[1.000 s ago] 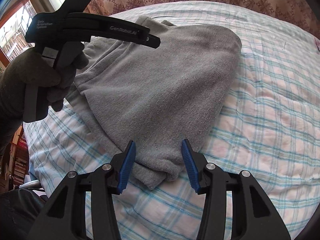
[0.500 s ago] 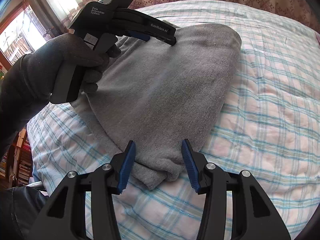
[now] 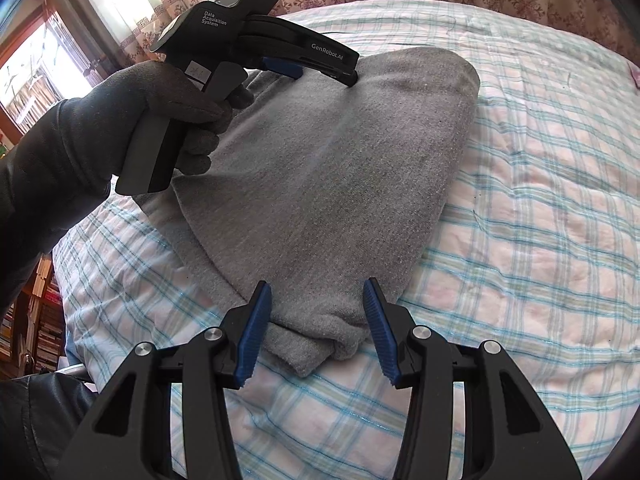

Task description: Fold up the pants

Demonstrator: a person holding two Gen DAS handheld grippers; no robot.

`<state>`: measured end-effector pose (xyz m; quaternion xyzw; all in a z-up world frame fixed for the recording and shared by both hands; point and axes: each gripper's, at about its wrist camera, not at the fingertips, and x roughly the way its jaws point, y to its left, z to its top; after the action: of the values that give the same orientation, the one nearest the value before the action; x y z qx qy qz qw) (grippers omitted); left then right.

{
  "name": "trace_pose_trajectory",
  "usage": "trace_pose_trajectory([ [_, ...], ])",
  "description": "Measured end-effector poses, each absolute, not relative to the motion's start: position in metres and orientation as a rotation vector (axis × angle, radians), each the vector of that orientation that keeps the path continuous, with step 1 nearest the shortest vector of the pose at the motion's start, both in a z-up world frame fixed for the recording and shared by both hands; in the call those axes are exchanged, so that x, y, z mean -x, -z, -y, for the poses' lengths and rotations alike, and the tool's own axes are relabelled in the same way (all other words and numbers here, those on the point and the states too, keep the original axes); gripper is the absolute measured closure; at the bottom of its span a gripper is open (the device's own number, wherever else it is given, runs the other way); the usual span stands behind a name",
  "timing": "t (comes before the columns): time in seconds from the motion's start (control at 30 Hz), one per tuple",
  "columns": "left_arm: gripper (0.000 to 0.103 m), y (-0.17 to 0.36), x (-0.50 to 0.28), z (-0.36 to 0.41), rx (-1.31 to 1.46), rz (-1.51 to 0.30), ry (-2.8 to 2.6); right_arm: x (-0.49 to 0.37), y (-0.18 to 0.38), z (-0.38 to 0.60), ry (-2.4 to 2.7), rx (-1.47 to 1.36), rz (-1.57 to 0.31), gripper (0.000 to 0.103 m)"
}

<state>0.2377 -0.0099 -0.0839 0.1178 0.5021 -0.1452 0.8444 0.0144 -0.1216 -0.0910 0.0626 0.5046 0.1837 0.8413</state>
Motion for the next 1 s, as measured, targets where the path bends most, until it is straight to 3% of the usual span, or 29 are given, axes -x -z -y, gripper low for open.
trace_pose_trajectory([
  [0.13,0.027,0.077,-0.234,0.009,-0.237,-1.064,0.293,-0.011,0.086,0.132,-0.376,-0.201,-1.050,0.054],
  [0.23,0.027,0.070,-0.226,0.013,-0.243,-1.067,0.296,-0.009,0.085,0.150,-0.326,-0.284,-1.041,0.042],
  [0.37,0.021,0.057,-0.210,0.029,-0.273,-1.055,0.326,-0.010,0.093,0.170,-0.278,-0.396,-1.068,0.042],
  [0.6,0.020,0.045,-0.182,0.069,-0.271,-1.092,0.416,-0.020,0.106,0.179,-0.308,-0.541,-1.129,0.042],
  [1.0,0.017,0.083,-0.172,0.121,-0.294,-1.245,0.462,-0.013,0.108,0.155,-0.302,-0.531,-1.096,0.039],
])
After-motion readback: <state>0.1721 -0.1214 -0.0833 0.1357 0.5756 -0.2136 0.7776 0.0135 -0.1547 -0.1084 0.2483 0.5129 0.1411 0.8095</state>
